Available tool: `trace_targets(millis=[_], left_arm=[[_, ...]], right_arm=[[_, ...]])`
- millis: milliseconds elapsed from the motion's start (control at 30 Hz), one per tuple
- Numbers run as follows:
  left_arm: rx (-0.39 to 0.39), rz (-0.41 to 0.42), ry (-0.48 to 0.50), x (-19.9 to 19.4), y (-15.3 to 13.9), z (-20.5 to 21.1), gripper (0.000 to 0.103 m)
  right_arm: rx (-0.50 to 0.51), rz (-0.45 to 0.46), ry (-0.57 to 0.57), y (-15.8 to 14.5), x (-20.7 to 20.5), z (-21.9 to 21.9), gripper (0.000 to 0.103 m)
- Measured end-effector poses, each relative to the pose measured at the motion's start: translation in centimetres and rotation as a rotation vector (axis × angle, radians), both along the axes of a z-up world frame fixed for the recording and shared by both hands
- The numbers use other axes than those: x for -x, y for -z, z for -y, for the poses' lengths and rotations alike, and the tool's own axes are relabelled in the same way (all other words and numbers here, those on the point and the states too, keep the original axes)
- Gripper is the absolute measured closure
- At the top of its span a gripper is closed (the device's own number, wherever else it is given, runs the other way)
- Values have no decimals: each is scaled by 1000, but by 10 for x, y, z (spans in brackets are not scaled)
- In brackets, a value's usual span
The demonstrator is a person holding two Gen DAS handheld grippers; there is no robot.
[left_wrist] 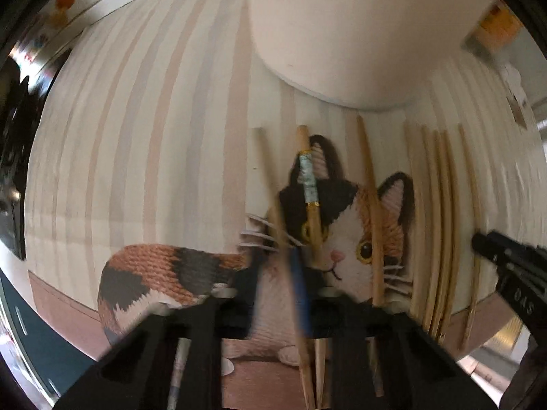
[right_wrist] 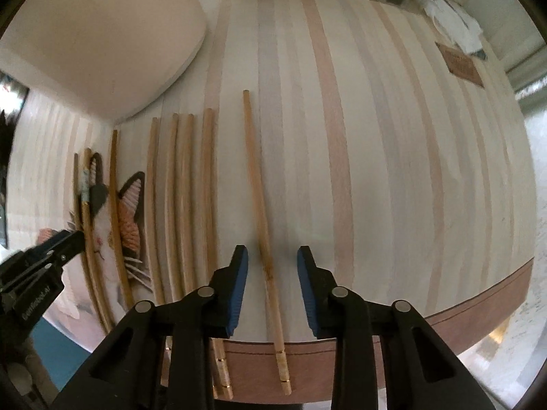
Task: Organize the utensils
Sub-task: 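Grasp a chopstick with the left tool while the right tool grasps another, then carry both chopsticks up and insert them into the pink holder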
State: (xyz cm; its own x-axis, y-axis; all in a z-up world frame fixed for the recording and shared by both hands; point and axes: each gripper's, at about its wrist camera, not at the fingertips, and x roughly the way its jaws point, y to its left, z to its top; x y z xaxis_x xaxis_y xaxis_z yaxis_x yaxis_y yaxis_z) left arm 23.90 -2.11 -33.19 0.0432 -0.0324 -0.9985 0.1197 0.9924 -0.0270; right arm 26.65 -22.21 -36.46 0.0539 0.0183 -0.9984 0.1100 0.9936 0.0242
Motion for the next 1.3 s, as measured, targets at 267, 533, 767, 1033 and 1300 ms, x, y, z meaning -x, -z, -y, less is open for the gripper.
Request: trace_targets(millis=[267, 533, 767, 1033, 1300], left_arm=[[-30, -12, -27, 13, 0, -33, 97], [-39, -30, 7, -1, -1, -34, 98], [-89, 43, -32, -9, -12, -20, 99], [-132, 282, -71, -18, -99, -37, 99], [-99, 537, -113, -25, -210, -48, 99]], right_arm=[[31, -23, -28, 2, 18, 7, 95], [112, -46, -106, 4, 8, -15, 94], [110, -22, -96, 2, 7, -17, 96], [108, 135, -64, -53, 33, -7, 96], [112, 364, -77, -148, 0, -14, 96]])
